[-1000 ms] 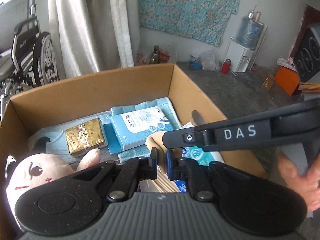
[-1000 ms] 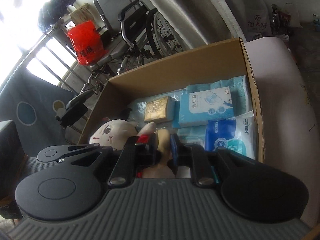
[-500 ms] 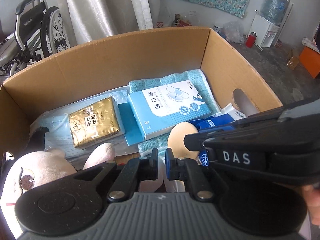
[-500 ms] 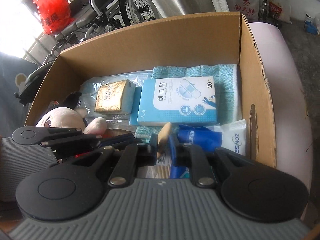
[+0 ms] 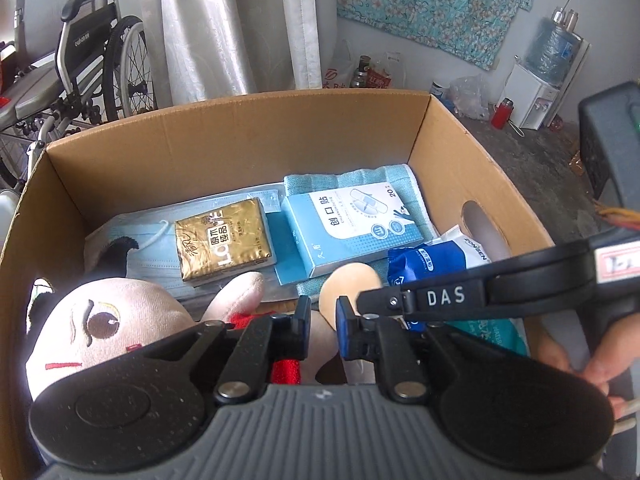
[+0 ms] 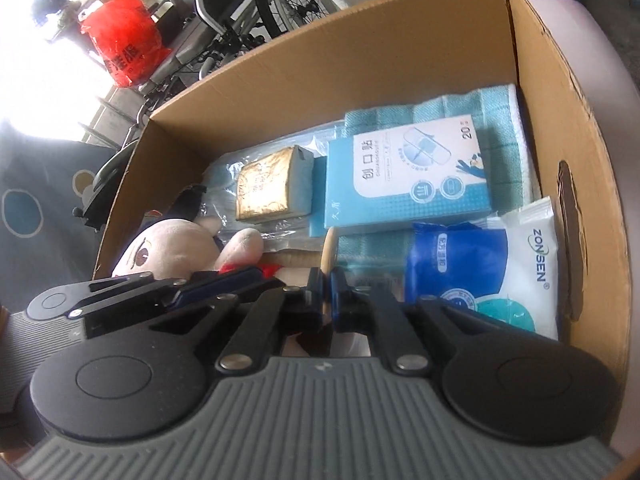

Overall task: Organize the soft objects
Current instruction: 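Withdraw both tools and move over the green floral scrunchie, then close both grippers on the green scrunchie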

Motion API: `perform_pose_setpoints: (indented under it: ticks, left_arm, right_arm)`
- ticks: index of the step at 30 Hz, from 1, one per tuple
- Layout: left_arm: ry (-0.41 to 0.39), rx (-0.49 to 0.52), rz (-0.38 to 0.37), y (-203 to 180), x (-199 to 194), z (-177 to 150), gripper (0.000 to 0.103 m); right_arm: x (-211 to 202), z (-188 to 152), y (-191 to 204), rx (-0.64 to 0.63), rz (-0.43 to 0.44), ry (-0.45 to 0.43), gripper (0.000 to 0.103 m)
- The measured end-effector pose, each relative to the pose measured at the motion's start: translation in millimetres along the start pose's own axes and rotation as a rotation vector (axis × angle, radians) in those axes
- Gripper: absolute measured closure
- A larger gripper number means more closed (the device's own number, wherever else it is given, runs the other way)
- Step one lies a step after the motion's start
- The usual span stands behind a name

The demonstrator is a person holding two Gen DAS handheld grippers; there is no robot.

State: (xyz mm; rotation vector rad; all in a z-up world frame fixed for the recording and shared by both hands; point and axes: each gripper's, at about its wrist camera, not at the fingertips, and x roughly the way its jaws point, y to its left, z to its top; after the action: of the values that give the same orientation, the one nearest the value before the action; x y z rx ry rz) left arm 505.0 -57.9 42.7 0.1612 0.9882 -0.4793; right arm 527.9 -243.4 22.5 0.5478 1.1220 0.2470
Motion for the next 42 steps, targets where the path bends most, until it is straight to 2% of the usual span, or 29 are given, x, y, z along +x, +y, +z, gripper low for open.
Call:
perform_pose_setpoints:
  ticks: [2,3,5,8,13,17,19,20,23,25,27,30,34,37,40,42]
  left_arm:
    - [-0.002,-0.002,0.004,1,-2,0,0.087]
    - [-0.004,0.002,0.005,1,-2,0,0.085]
    - [-0.014,0.005,0.019,2,-6,1,0.084]
    - [-0.031,-0.009,0.047,6,-14,2,0.084]
    - [-0.069,-0.007,0.046,12,-40,-1,0.084]
    - [-0.147,0.044,0.059,17,-98,-27,0.082]
    - [-0.19,0.046,0.051,25,-135,-50,0.072]
    - [-0.203,0.02,0.049,33,-157,-65,0.067]
    - [-0.221,-0.068,0.066,61,-202,-118,0.066]
    - [-0.218,-0.108,0.123,79,-217,-157,0.065]
    - [-0.183,-0.111,0.167,94,-218,-192,0.065]
    - [-0.101,-0.21,0.214,123,-204,-245,0.065]
    - [-0.083,-0.395,0.174,153,-190,-289,0.064]
    - [-0.081,-0.444,0.138,159,-180,-307,0.066]
    - [-0.06,-0.47,0.175,158,-165,-317,0.086]
    - [-0.081,-0.486,0.209,154,-165,-323,0.09]
  right_arm:
    - [6,-3,-4,0.015,-0.083,0.036,0.096]
    - [4,-2,-2,0.01,-0.093,0.029,0.095]
    - [-4,-1,13,-0.103,-0.183,0.001,0.086]
    - [-8,-4,32,-0.203,-0.214,0.019,0.074]
    - [-9,-9,39,-0.179,-0.239,0.015,0.075]
    - [-35,-21,40,-0.169,-0.174,-0.032,0.078]
    - [-56,-34,48,-0.18,-0.091,-0.07,0.078]
    - [-71,-45,55,-0.196,-0.037,-0.087,0.078]
    - [-101,-82,76,-0.252,0.113,-0.092,0.077]
    - [-111,-110,87,-0.276,0.187,-0.072,0.076]
    - [-108,-141,102,-0.306,0.225,-0.032,0.076]
    - [-85,-179,129,-0.362,0.243,0.048,0.076]
    - [-36,-213,161,-0.382,0.243,0.152,0.073]
    - [2,-229,186,-0.383,0.235,0.213,0.07]
    - [31,-240,205,-0.37,0.235,0.249,0.068]
    - [46,-248,214,-0.363,0.21,0.256,0.068]
